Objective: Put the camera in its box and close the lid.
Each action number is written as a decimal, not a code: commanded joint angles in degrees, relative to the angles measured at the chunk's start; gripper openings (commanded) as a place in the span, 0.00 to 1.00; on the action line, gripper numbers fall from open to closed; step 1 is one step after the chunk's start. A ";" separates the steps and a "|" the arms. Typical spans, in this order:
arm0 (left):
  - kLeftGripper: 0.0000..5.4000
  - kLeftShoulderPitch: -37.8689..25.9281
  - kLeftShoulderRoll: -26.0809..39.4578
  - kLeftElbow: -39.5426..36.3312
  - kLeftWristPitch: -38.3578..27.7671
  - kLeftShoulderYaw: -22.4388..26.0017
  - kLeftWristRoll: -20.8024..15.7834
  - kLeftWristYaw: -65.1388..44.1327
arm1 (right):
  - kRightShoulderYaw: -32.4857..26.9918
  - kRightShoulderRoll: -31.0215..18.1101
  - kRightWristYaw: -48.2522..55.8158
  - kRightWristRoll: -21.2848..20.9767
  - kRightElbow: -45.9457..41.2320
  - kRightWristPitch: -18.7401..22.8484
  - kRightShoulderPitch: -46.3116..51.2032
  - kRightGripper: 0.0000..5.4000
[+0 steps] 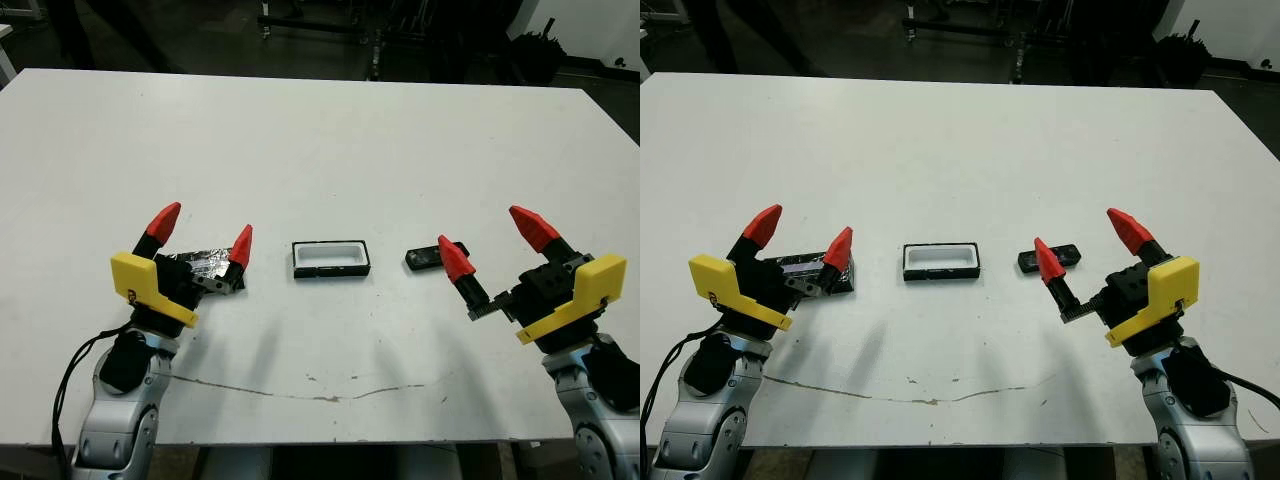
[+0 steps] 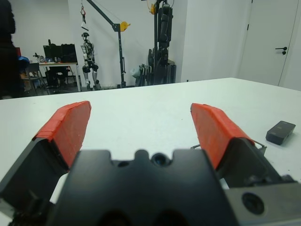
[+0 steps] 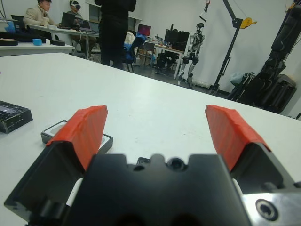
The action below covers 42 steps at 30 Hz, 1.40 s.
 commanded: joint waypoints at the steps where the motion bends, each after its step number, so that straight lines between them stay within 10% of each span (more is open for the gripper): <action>1: 1.00 -0.26 -0.13 0.45 -0.03 0.05 0.21 0.25 | -0.10 -1.03 0.68 0.70 0.00 0.94 0.01 1.00; 10: 1.00 0.09 -0.14 0.60 -0.73 -0.44 0.68 0.10 | -2.48 -9.88 9.77 1.40 6.39 0.93 -6.32 1.00; 19: 1.00 0.77 -0.59 -0.19 0.23 -0.79 -0.07 0.30 | 6.56 -26.07 42.97 -2.20 49.80 0.18 -43.78 1.00; 31: 1.00 1.05 -0.79 -0.91 0.62 -1.02 0.74 1.33 | 22.67 -21.01 61.84 -20.57 82.68 -12.75 -67.52 1.00; 42: 1.00 0.99 -0.90 -0.79 1.21 -0.94 -0.07 1.08 | 29.17 -14.86 62.41 -31.27 90.78 -16.72 -71.19 1.00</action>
